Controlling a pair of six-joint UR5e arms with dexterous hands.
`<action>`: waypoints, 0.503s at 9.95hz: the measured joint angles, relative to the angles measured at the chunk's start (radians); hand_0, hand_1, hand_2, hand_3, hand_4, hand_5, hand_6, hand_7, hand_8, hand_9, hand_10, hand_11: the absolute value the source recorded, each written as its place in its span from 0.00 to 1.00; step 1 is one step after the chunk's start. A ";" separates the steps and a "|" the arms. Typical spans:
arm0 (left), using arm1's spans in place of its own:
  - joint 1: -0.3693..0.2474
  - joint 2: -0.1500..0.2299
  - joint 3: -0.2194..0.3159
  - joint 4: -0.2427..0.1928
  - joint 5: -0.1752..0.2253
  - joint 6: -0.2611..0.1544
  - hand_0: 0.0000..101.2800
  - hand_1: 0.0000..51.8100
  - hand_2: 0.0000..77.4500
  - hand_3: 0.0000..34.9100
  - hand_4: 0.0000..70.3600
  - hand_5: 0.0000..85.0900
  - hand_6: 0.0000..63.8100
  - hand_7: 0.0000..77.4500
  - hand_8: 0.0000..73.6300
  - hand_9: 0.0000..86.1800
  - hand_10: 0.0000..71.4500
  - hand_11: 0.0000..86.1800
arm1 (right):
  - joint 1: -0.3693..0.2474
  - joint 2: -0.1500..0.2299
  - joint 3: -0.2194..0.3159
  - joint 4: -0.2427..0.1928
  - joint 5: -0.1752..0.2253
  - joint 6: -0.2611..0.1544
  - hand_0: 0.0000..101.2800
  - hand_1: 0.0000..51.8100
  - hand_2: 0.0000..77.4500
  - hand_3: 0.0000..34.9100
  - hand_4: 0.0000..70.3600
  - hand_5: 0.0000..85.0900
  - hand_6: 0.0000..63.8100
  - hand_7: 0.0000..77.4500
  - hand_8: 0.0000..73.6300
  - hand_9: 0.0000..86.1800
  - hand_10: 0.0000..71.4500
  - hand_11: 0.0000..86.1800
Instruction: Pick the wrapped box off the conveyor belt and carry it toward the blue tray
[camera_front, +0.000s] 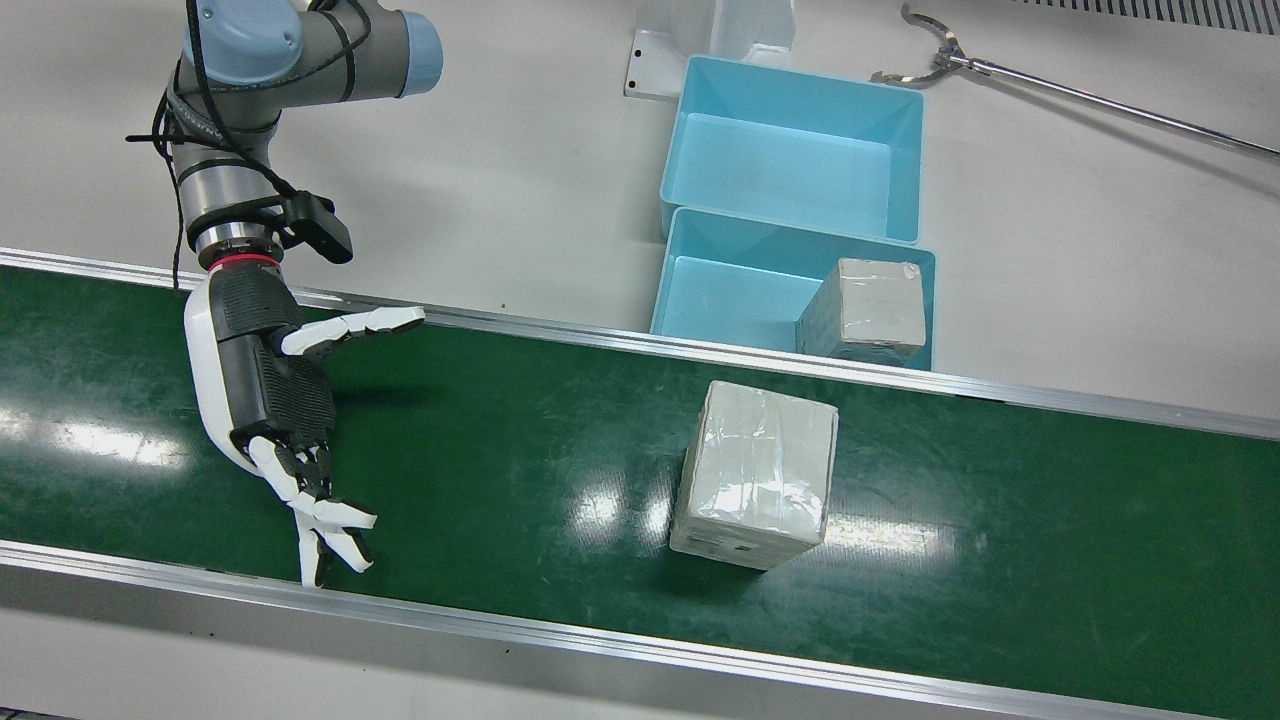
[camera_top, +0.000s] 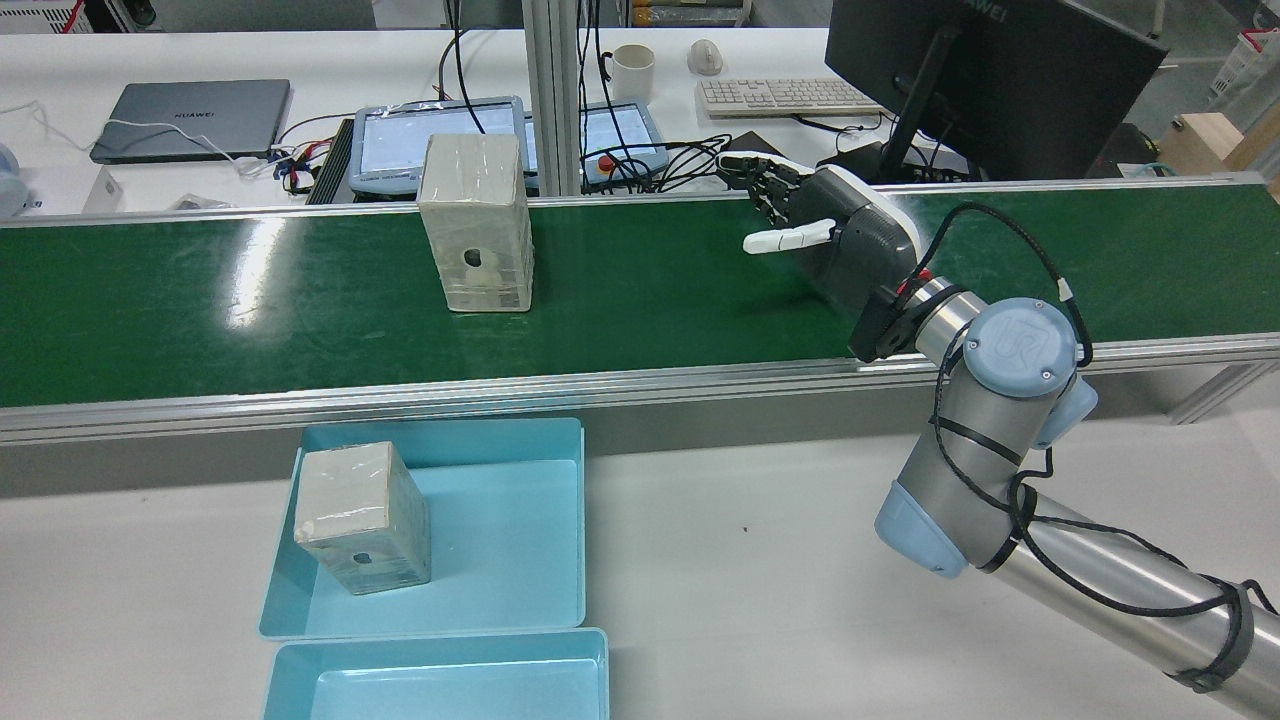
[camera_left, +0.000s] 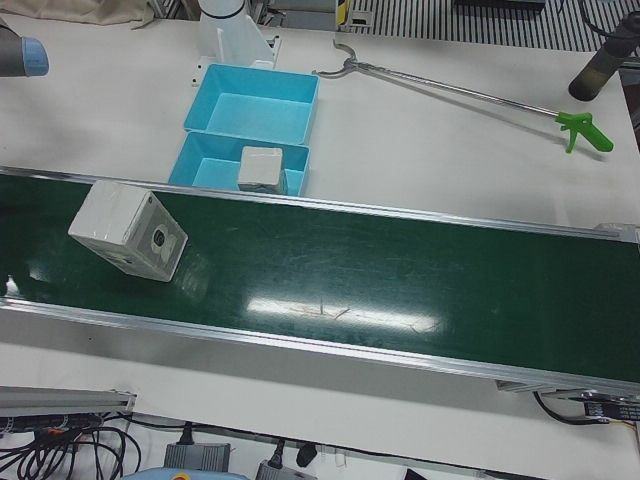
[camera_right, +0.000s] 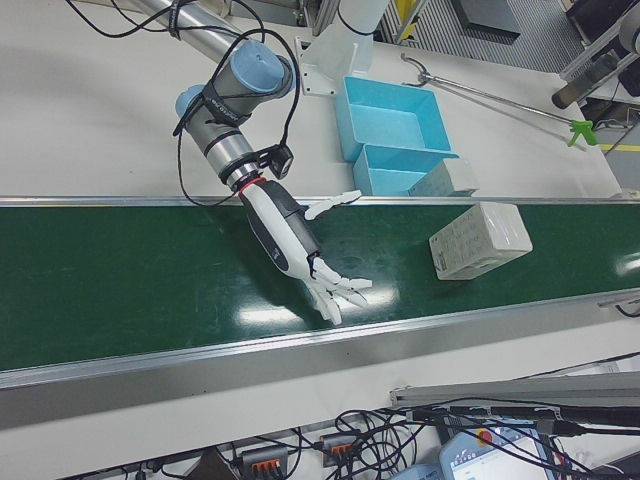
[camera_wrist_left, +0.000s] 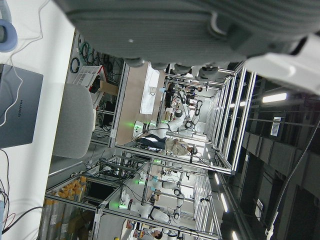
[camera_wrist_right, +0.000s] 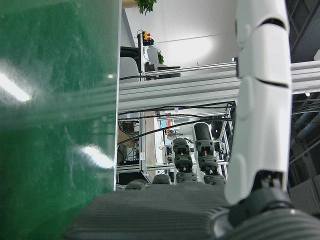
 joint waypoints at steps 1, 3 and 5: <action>0.000 0.000 0.000 0.000 0.000 0.000 0.00 0.00 0.01 0.00 0.00 0.01 0.01 0.01 0.01 0.00 0.01 0.01 | 0.000 -0.001 0.000 0.000 0.000 0.000 0.47 0.27 0.13 0.00 0.19 0.26 0.08 0.08 0.00 0.02 0.00 0.01; 0.000 0.000 0.000 0.000 0.000 0.000 0.00 0.00 0.01 0.00 0.00 0.01 0.01 0.01 0.01 0.00 0.01 0.01 | 0.002 -0.001 0.001 0.000 0.000 0.001 0.47 0.27 0.13 0.00 0.18 0.25 0.08 0.08 0.00 0.02 0.00 0.01; 0.000 0.000 0.000 0.000 0.000 0.000 0.00 0.00 0.01 0.00 0.00 0.01 0.01 0.01 0.01 0.01 0.01 0.01 | 0.002 -0.008 0.000 0.000 0.002 0.003 0.47 0.27 0.13 0.00 0.16 0.25 0.07 0.06 0.00 0.02 0.00 0.01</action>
